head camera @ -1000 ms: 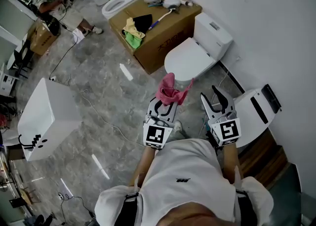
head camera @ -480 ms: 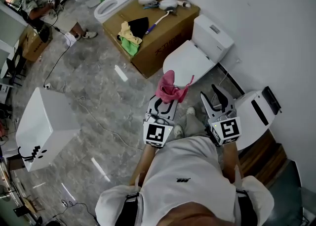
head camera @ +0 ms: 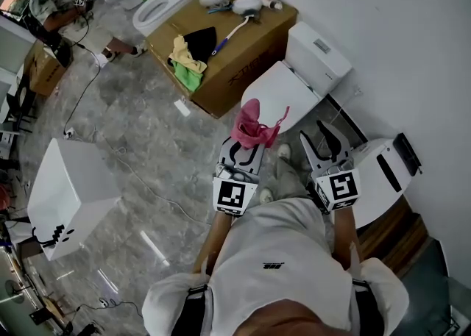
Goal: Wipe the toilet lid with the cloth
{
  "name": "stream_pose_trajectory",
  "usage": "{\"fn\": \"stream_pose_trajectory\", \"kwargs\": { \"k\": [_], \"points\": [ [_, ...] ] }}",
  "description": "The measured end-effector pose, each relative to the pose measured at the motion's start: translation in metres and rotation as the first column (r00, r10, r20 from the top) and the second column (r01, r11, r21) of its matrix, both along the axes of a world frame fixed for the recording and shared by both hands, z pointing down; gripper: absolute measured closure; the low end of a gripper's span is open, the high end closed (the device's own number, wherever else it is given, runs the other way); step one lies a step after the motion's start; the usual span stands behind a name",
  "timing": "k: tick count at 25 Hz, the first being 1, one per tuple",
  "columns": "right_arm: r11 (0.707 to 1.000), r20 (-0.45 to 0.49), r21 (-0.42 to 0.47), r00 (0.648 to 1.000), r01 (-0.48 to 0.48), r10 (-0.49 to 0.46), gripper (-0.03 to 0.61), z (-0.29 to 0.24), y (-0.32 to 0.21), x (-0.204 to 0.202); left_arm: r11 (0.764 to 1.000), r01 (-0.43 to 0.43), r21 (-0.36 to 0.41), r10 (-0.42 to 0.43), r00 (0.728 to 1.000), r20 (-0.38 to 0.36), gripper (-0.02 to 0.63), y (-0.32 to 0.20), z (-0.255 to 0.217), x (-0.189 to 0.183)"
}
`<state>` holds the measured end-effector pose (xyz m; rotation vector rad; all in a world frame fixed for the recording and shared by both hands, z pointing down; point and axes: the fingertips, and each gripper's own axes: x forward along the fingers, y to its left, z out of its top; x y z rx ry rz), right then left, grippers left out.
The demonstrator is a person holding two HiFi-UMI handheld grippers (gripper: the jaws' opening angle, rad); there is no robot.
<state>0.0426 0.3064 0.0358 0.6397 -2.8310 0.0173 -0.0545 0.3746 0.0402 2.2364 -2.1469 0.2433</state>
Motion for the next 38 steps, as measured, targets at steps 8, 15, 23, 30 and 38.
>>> {"fn": "stream_pose_trajectory", "kwargs": {
  "k": [8,15,23,30,38],
  "points": [
    [0.998,-0.023,-0.042,0.999,0.035,-0.036,0.379,0.008,-0.079,-0.030,0.999,0.035,-0.006,-0.035,0.999,-0.012,0.505,-0.078,-0.003,-0.030],
    [0.994,-0.031,-0.065,0.995,0.092,-0.094,0.379,0.016,-0.136,-0.055,0.997,0.079,-0.001,-0.079,0.997,-0.009,0.505,-0.136,-0.001,-0.052],
    [0.988,-0.026,-0.088,0.991,0.127,-0.130,0.379,0.025,-0.190,-0.074,0.993,0.101,-0.054,-0.101,0.995,0.003,0.505,-0.188,0.008,-0.067],
    [0.985,-0.020,-0.120,0.992,0.123,-0.126,0.379,0.036,-0.230,-0.078,0.993,0.096,-0.072,-0.096,0.995,0.007,0.505,-0.230,0.015,-0.073],
    [0.982,-0.046,-0.181,0.997,0.052,-0.061,0.380,0.070,-0.266,-0.071,0.990,0.006,-0.140,-0.005,1.000,0.011,0.505,-0.279,0.048,-0.072]
  ]
}}
